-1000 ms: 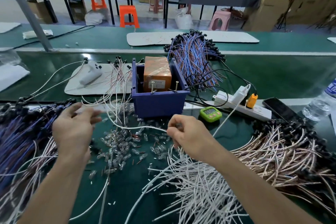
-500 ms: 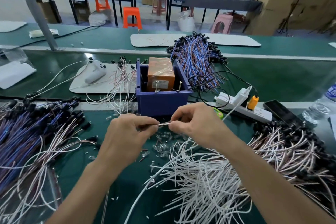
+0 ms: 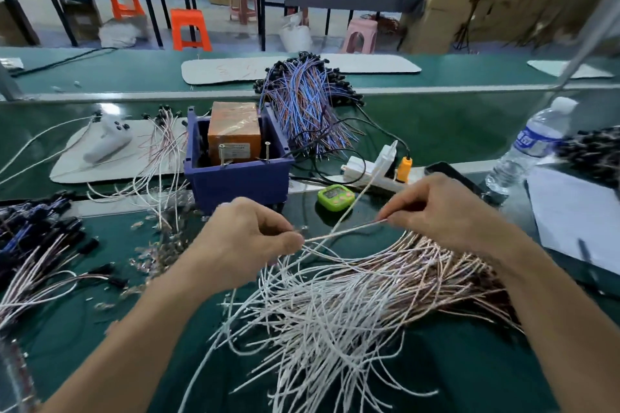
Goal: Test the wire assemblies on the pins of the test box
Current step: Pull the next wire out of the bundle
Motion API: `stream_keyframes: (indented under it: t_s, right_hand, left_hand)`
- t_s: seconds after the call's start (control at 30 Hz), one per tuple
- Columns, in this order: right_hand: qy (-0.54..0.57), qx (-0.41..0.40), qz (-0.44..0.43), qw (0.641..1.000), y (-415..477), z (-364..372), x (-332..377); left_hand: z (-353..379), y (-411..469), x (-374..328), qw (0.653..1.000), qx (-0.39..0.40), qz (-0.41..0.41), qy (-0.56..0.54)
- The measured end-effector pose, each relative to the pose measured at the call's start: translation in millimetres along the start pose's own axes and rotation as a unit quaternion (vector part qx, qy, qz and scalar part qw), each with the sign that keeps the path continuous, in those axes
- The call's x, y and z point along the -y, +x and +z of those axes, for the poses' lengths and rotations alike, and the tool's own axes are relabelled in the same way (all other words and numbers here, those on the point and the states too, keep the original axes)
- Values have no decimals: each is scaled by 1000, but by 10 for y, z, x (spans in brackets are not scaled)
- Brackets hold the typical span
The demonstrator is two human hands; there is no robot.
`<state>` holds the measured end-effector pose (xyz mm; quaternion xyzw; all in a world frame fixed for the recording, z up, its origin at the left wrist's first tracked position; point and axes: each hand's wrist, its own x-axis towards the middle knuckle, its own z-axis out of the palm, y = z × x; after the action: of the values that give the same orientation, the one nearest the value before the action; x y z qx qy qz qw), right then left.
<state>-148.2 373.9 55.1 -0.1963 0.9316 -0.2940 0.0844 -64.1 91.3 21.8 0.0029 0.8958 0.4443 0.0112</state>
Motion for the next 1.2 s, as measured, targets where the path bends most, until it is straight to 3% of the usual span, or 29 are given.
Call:
stream_keyframes:
  t_s: [0.13, 0.27, 0.4, 0.47, 0.53, 0.63, 0.73, 0.8, 0.93, 1.0, 1.1, 1.2]
  right_hand:
    - [-76, 17, 52, 996, -166, -206, -187]
    - [-152, -35, 67, 985, -226, -299, -424]
    - [-305, -73, 75, 947, -164, -329, -722]
    - [-335, -95, 96, 933, -149, -347, -897]
    - [-345, -118, 111, 924, -146, -332, -1052]
    - [-323, -149, 115, 927, -154, -296, -1195]
    - [-277, -148, 118, 942, -171, -232, -1204]
    - [-177, -150, 105, 967, -206, -145, -1072]
    - [-60, -47, 33, 997, -255, 259, -790]
    - [-52, -37, 28, 998, -236, 475, -759]
    - [-92, -87, 18, 992, -216, 672, -825]
    - [-114, -132, -3, 985, -220, 760, -879]
  left_hand:
    - [255, 132, -289, 994, 79, 48, 58]
    - [491, 268, -464, 979, 154, 74, 115]
    - [652, 392, -475, 957, 256, 83, 106]
    - [778, 446, -432, 964, 240, 78, 88]
    - [903, 485, -369, 979, 161, 79, 95]
    - [1035, 506, -292, 987, 102, 65, 105]
    - [1134, 512, -223, 983, 113, 71, 124]
    - [1190, 515, -212, 981, 127, 73, 130]
    - [1288, 501, -240, 977, 142, 70, 141]
    - [1314, 476, -245, 980, 143, 53, 125]
    - [1332, 398, -224, 985, 133, 45, 103]
    - [1336, 350, -161, 967, 193, 63, 151]
